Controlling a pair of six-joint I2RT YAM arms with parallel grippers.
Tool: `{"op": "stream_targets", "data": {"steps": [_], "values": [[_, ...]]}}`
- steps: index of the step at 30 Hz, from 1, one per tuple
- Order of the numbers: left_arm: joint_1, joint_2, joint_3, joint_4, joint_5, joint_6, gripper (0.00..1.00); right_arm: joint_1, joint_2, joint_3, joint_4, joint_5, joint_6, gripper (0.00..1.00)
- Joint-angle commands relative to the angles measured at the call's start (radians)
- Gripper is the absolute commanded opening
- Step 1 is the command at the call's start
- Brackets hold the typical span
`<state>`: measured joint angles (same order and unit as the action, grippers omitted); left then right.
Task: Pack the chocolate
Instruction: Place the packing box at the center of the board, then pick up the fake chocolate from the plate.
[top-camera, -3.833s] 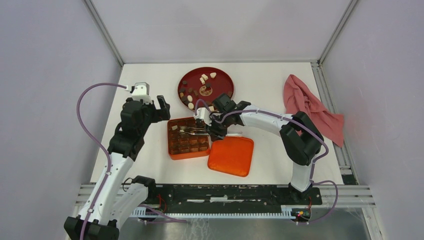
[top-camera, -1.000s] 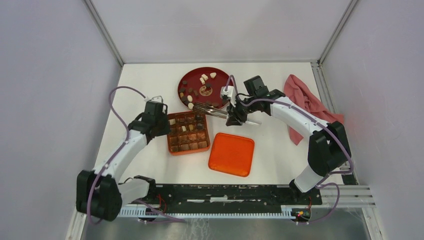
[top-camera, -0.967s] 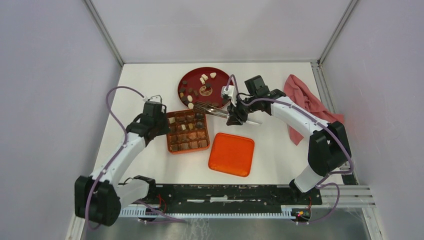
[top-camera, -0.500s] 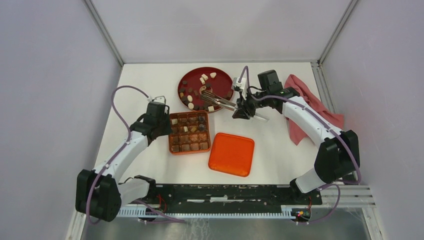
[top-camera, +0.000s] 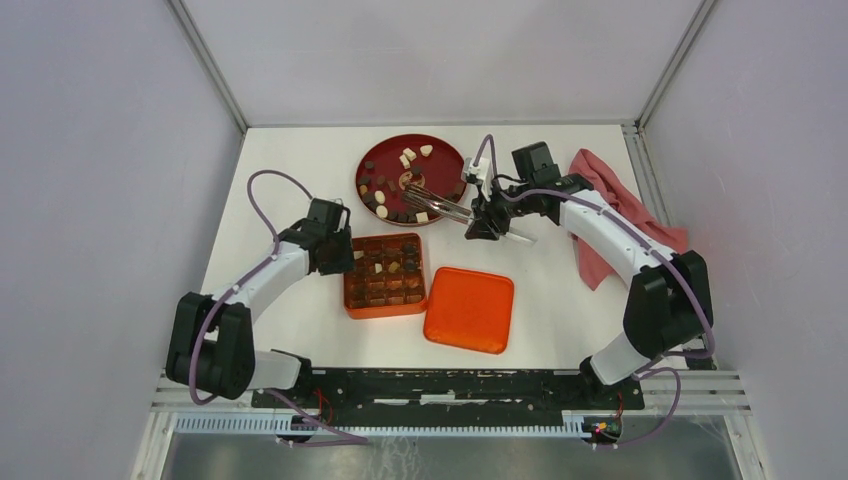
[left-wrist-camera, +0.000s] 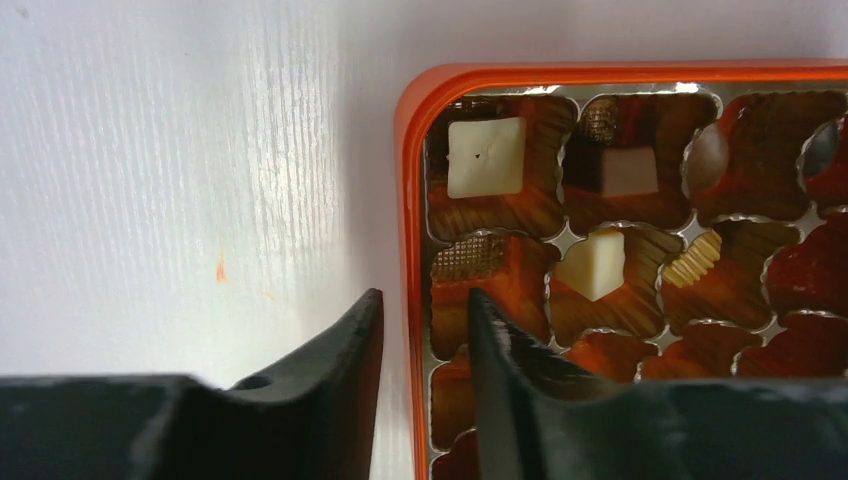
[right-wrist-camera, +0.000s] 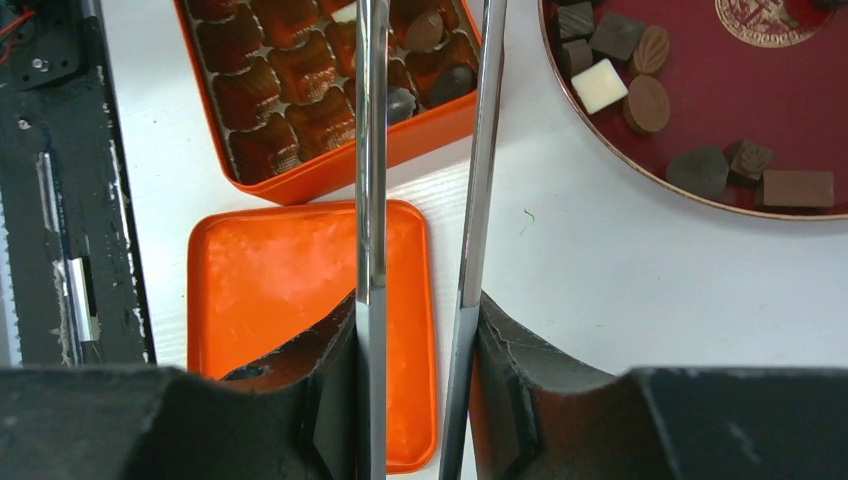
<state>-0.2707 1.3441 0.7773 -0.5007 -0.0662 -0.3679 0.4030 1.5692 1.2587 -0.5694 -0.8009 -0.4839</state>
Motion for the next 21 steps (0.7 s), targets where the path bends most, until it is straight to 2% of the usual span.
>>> {"op": "stream_targets", "data": {"steps": [1,3,7,13,21], "values": [[-0.002,-0.050,0.058,-0.005,-0.016,0.002,0.50,-0.006,0.017,-0.001,0.051,0.066,0.005,0.41],[-0.002,-0.098,0.076,-0.017,-0.028,0.001,0.56,-0.007,0.028,-0.003,0.066,0.115,0.005,0.41],[-0.002,-0.224,0.122,0.005,0.015,0.041,0.62,-0.003,0.093,0.039,0.071,0.223,0.005,0.41],[-0.002,-0.408,0.118,0.154,0.046,0.103,0.99,0.029,0.272,0.237,-0.007,0.316,0.016,0.41],[-0.002,-0.428,0.088,0.072,-0.061,0.151,1.00,0.074,0.488,0.508,-0.079,0.341,0.093,0.43]]}}
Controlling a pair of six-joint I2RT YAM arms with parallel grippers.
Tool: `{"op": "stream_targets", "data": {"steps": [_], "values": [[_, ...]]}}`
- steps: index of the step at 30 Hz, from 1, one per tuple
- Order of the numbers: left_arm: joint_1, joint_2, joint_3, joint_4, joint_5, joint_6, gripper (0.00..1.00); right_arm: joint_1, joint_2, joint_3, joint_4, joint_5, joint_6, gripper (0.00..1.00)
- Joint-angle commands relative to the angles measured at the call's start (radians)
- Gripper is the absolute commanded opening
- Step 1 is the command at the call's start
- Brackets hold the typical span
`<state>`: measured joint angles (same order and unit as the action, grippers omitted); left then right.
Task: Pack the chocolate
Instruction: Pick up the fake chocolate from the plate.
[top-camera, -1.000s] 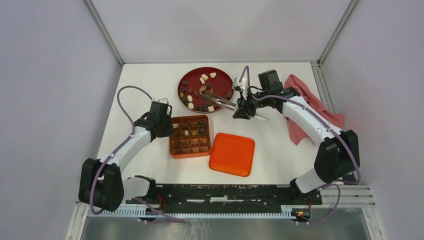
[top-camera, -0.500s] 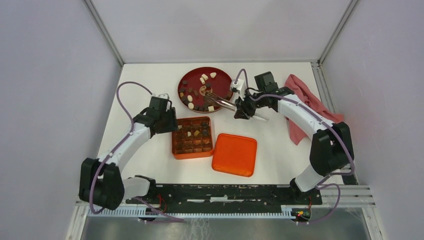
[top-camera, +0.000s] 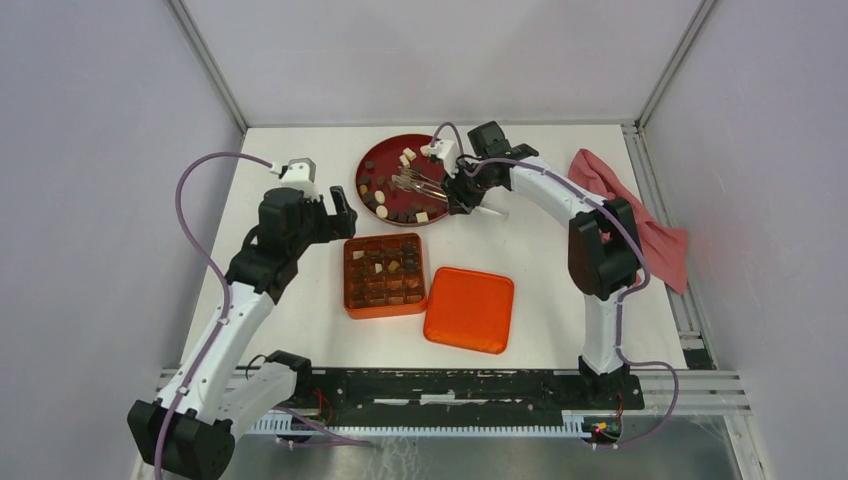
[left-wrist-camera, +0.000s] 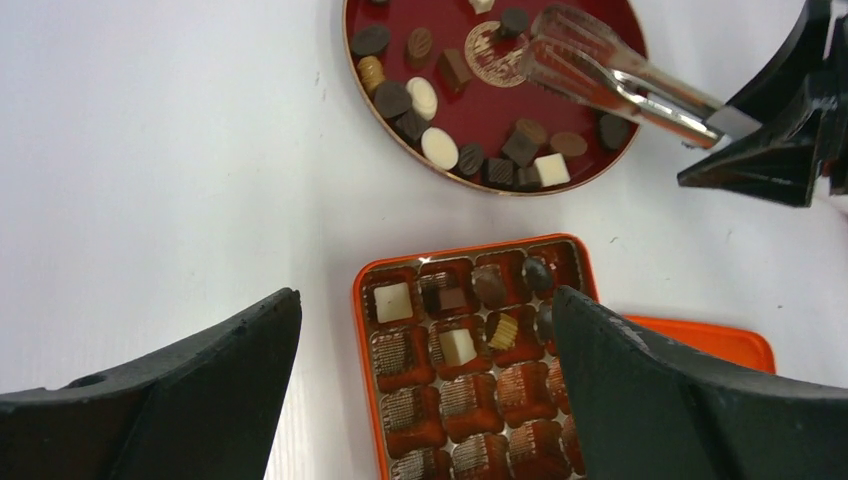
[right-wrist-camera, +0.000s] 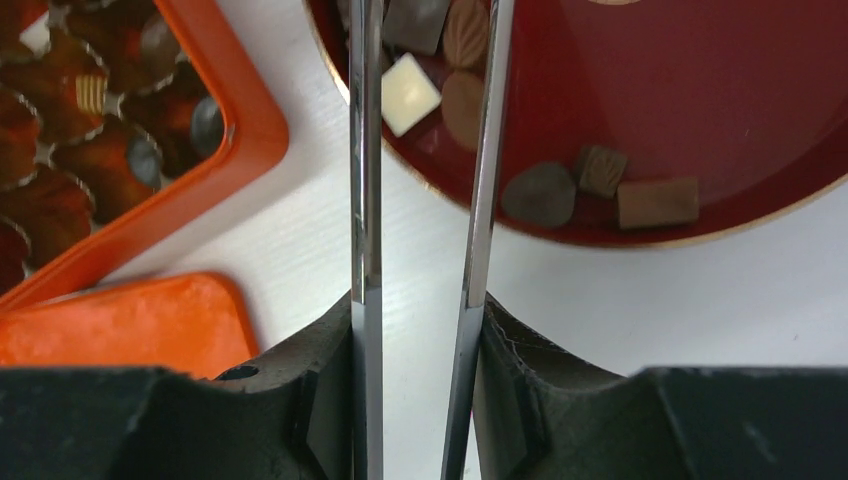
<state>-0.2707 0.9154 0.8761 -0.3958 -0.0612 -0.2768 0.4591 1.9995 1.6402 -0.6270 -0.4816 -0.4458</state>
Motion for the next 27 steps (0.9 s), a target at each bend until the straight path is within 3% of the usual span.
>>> {"op": "stream_targets", "data": {"steps": [1,27], "values": [[-0.002,-0.004,-0.017,-0.035,-0.073,0.058,1.00,0.019,0.082,0.152,-0.024,0.020,0.072,0.44],[-0.002,-0.013,-0.016,-0.028,-0.066,0.057,1.00,0.043,0.335,0.361,-0.032,0.023,0.170,0.47]]}}
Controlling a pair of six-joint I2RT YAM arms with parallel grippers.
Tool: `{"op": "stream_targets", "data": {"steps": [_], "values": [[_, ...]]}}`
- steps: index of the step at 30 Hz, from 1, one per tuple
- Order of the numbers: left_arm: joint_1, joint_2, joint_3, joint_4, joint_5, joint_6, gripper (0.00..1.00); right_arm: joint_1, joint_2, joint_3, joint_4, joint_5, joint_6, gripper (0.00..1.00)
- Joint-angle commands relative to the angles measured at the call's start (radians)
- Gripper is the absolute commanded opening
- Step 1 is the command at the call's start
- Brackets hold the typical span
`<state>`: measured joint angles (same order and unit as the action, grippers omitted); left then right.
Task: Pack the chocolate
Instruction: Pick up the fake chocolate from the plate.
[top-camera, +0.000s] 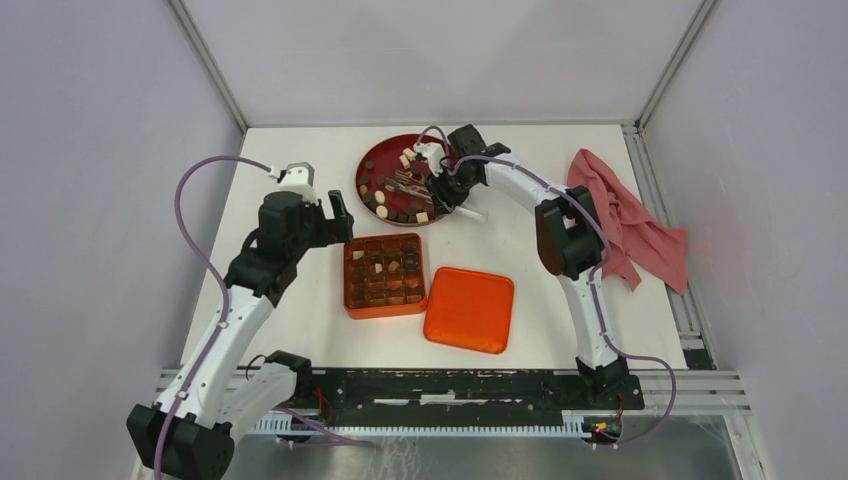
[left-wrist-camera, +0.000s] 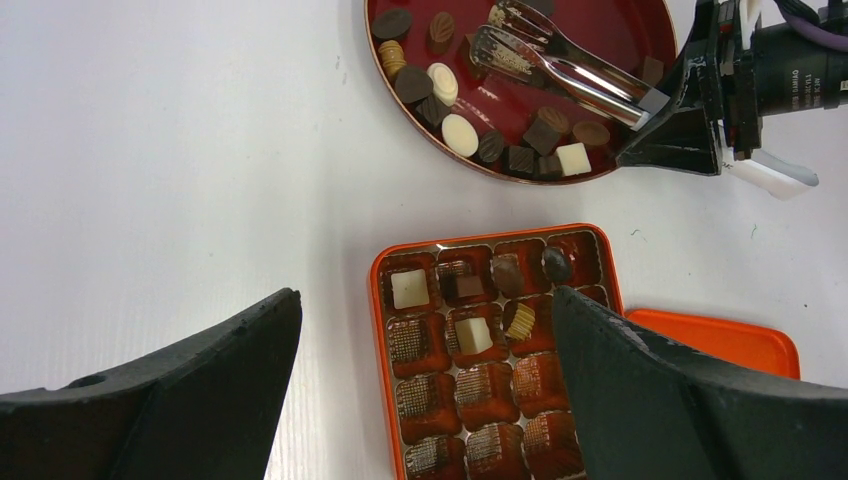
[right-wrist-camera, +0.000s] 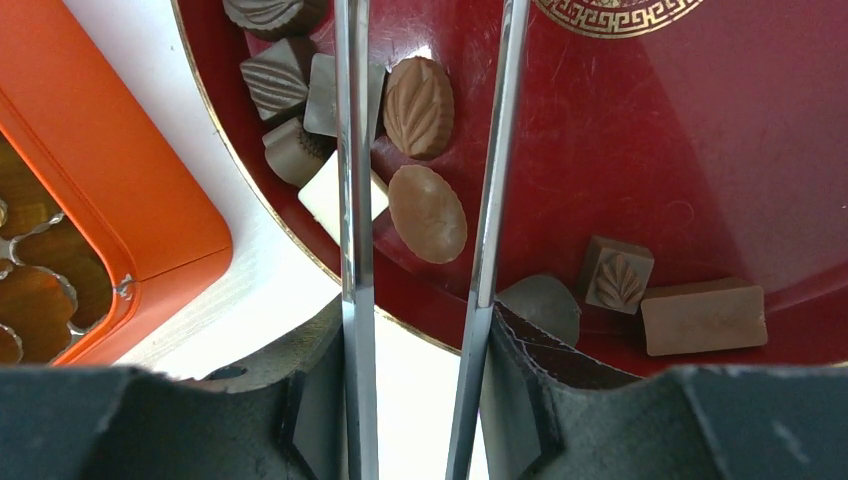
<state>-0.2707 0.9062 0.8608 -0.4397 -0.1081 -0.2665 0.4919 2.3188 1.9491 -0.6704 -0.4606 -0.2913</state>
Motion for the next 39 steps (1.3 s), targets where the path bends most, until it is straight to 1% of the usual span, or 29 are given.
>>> {"op": "stream_targets", "data": {"steps": [1,15,24,25,28,30,31,34,39], "values": [[-0.002,-0.004,0.000,0.016,-0.020,0.046,1.00,0.013,0.019,0.052,0.009,0.002,0.015,0.47],[-0.003,-0.003,-0.001,0.016,-0.017,0.043,1.00,0.028,0.033,0.078,-0.018,0.104,0.005,0.46],[-0.002,-0.006,-0.002,0.018,-0.015,0.043,1.00,0.038,0.036,0.089,-0.041,0.135,-0.016,0.39],[-0.002,-0.005,-0.002,0.019,-0.015,0.044,1.00,0.037,0.035,0.089,-0.040,0.136,-0.017,0.38],[-0.001,-0.007,-0.002,0.018,-0.016,0.044,1.00,0.038,0.029,0.086,-0.041,0.138,-0.021,0.28],[-0.002,-0.006,-0.002,0.018,-0.016,0.044,1.00,0.038,0.017,0.083,-0.039,0.139,-0.026,0.18],[-0.002,-0.007,-0.002,0.019,-0.016,0.043,1.00,0.036,0.008,0.080,-0.038,0.138,-0.028,0.11],[-0.002,-0.009,-0.002,0.018,-0.020,0.043,1.00,0.031,-0.028,0.074,-0.031,0.122,-0.036,0.00],[-0.002,-0.021,-0.005,0.022,-0.030,0.041,1.00,0.012,-0.087,0.039,-0.009,0.069,-0.042,0.00]]}}
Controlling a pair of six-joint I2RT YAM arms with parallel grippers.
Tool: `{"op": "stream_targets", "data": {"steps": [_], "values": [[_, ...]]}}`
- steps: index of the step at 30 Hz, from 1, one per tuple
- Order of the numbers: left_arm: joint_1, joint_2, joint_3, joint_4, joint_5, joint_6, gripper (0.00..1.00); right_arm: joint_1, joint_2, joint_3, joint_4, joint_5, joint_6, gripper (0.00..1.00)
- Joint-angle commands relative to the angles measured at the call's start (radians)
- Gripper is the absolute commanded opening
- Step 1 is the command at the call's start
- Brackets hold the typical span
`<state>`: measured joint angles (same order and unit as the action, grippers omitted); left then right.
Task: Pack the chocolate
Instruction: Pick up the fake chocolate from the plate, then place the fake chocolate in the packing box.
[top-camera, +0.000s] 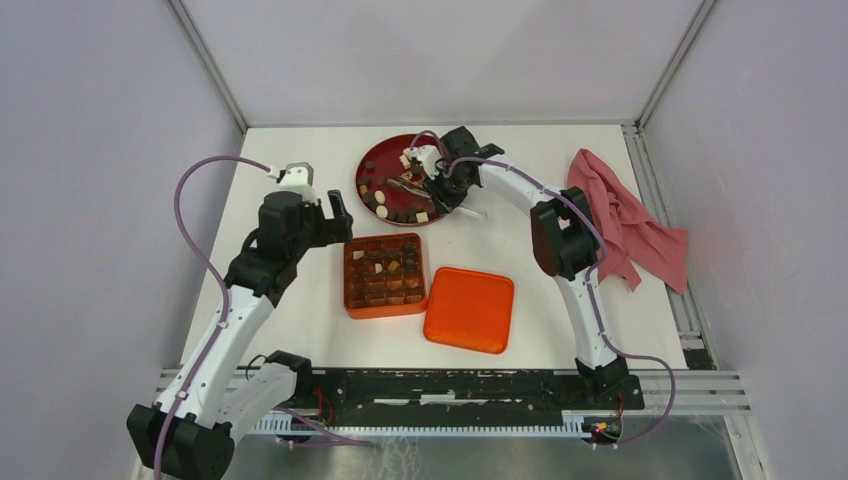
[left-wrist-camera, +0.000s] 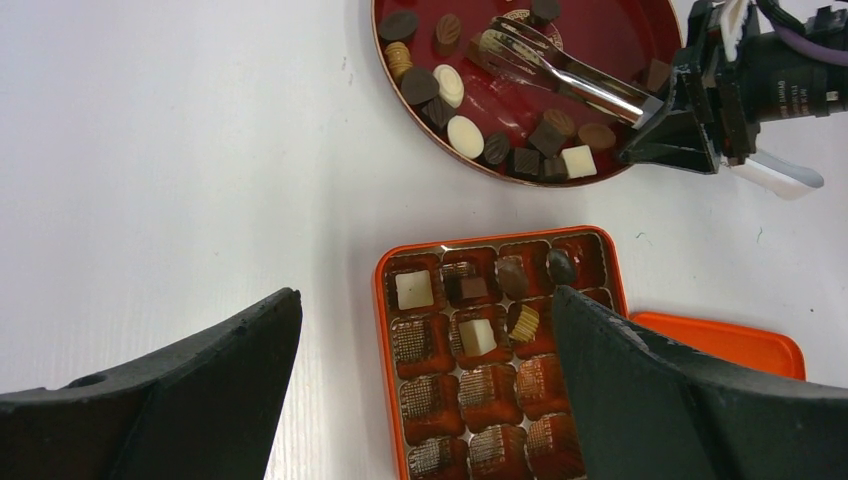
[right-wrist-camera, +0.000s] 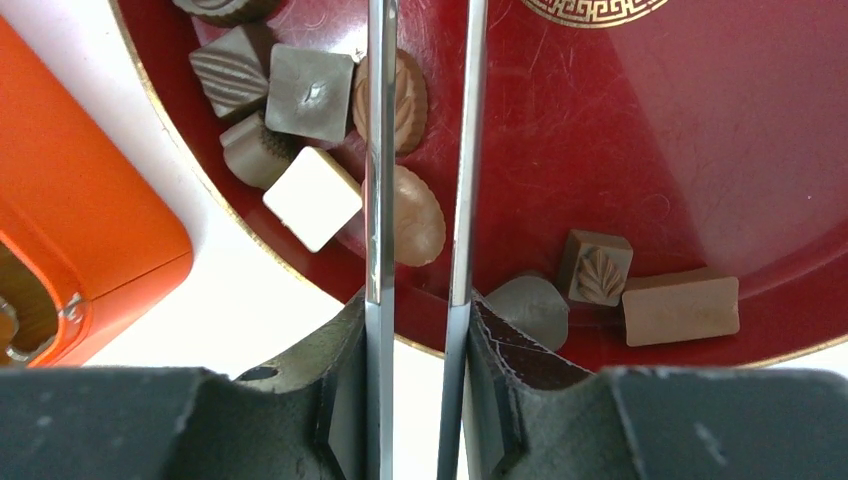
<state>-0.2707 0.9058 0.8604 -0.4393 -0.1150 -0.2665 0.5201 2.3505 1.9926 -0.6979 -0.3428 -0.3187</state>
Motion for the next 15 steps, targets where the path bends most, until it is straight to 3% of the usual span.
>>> {"op": "stream_targets", "data": {"steps": [1,10,15], "values": [[-0.002,-0.024,-0.006,0.023,-0.026,0.041,1.00,-0.019,-0.128,-0.015,0.021,-0.057,-0.016,0.00],[-0.002,-0.031,-0.009,0.025,-0.048,0.042,0.99,-0.046,-0.193,-0.103,0.039,-0.176,-0.039,0.00],[-0.003,-0.052,-0.015,0.028,-0.075,0.040,0.99,-0.048,-0.324,-0.257,0.096,-0.319,-0.092,0.00]]}}
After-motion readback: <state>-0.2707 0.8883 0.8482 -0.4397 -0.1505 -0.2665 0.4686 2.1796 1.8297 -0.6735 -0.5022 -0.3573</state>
